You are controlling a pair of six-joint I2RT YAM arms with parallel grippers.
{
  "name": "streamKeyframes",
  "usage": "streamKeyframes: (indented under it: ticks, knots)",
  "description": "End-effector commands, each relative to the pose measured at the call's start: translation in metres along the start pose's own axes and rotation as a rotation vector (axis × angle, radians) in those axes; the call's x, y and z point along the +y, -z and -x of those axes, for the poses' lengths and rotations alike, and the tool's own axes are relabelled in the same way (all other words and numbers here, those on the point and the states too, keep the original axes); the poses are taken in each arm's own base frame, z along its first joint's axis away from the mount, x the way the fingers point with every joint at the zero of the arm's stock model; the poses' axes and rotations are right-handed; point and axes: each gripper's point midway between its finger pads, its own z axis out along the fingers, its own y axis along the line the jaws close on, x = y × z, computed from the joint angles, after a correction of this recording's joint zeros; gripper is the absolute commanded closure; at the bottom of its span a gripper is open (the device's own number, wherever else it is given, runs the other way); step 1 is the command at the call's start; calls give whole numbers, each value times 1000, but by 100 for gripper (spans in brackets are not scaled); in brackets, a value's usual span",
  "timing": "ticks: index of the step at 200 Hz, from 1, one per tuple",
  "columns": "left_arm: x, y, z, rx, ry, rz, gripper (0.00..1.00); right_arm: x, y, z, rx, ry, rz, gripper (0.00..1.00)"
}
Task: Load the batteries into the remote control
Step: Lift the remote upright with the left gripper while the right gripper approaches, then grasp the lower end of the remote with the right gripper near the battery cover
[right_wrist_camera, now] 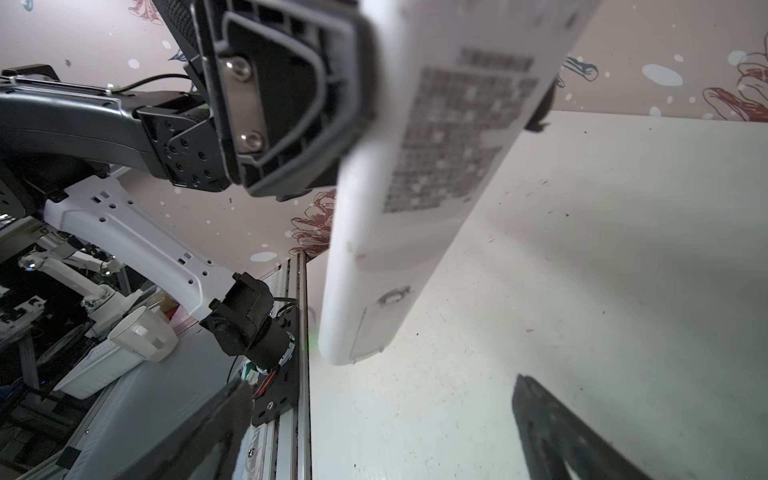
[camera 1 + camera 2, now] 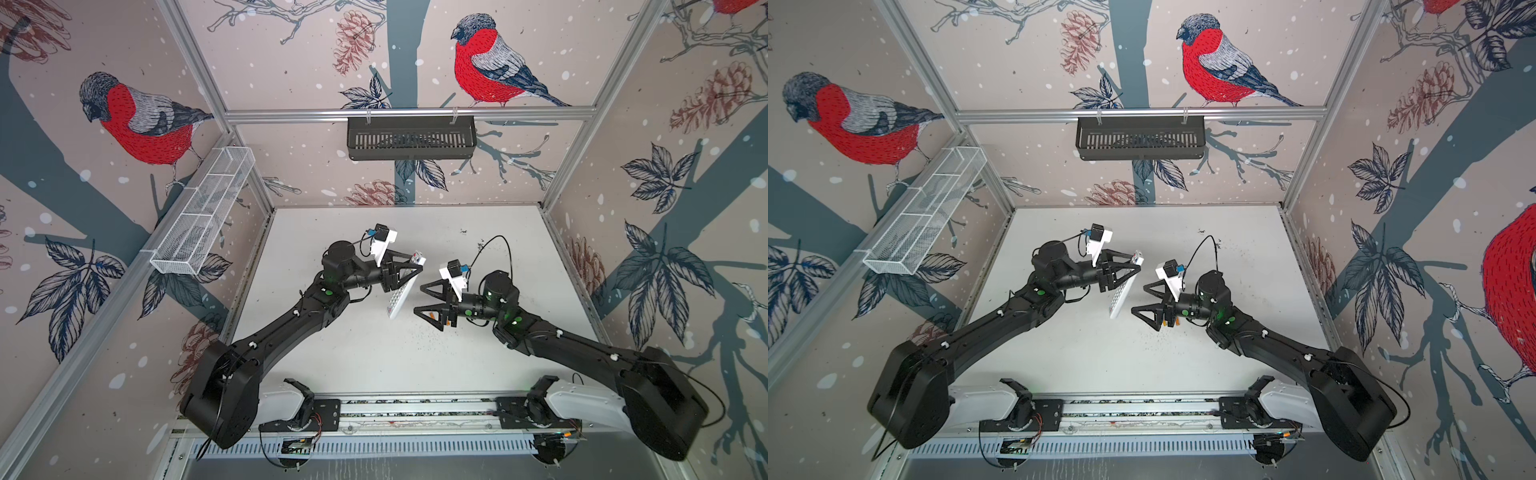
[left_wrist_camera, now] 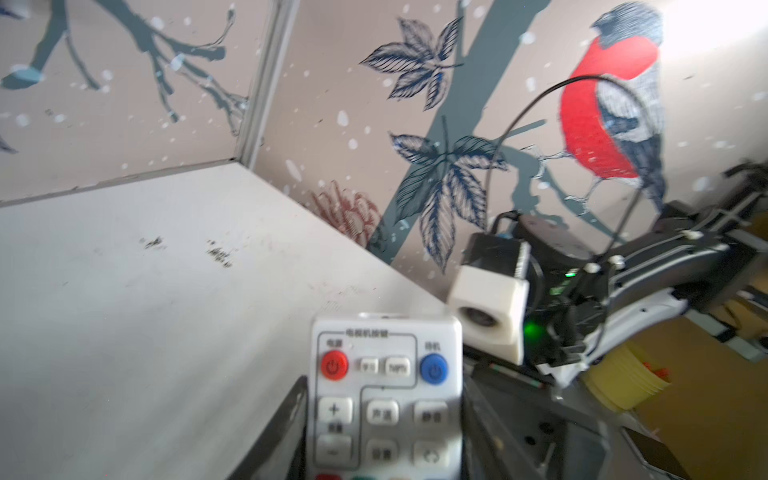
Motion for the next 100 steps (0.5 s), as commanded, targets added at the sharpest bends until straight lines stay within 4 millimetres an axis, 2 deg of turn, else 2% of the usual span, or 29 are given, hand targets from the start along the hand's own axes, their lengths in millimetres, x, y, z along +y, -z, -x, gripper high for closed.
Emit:
streamKeyframes:
  ticks: [1, 23, 43, 65, 100]
  knots:
    - [-54, 15, 33, -124, -98, -222, 62, 24, -10, 21, -59, 81, 106, 1]
    - [-71, 23, 39, -166, -95, -309, 62, 27, -21, 24, -64, 77, 133, 1]
    - [-77, 29, 39, -195, -87, -349, 62, 38, -26, 29, -83, 90, 178, 1]
    - [-84, 34, 40, -218, -72, -396, 62, 39, -33, 31, -85, 93, 179, 1]
    - [-80, 35, 37, -229, -47, -403, 62, 42, -34, 34, -106, 94, 178, 21]
